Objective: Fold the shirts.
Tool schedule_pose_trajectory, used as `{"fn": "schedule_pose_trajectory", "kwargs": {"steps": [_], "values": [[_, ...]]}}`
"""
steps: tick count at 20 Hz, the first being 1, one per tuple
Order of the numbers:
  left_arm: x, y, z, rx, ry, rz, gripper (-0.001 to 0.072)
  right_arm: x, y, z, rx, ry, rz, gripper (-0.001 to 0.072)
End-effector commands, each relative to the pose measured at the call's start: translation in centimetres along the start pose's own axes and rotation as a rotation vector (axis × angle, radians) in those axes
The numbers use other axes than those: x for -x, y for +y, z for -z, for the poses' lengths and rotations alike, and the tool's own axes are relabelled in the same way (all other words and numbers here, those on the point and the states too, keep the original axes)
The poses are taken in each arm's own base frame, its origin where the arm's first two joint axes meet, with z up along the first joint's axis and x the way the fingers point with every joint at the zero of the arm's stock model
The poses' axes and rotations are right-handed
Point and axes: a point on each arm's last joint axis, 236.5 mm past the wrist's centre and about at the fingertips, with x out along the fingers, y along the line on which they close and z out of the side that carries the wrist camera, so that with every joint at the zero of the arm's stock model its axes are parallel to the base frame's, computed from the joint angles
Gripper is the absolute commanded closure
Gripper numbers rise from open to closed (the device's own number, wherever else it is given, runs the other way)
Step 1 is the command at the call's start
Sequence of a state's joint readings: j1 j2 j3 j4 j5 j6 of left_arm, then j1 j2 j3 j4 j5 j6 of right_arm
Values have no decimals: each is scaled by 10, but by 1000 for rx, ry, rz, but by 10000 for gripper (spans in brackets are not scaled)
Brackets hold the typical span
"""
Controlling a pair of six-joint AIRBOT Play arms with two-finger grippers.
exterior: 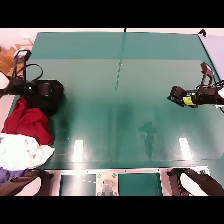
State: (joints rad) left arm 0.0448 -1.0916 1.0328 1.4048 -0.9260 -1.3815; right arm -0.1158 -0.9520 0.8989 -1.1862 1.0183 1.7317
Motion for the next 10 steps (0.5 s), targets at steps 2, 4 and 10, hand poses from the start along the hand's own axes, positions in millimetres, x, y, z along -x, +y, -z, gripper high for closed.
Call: {"fn": "schedule_pose_trajectory", "kwargs": {"steps": [2,4,10], "values": [[-47,56,-1,-223,35,-205,-7,2,5,-42,0,-174,-25,332],[-81,59,25,-282,145,-180,-7,-3,3,-44,-4,-175,-20,332],[-137,71,41,-403,188,-190,39,-36,-12,-33,-33,-87,15,349]]}}
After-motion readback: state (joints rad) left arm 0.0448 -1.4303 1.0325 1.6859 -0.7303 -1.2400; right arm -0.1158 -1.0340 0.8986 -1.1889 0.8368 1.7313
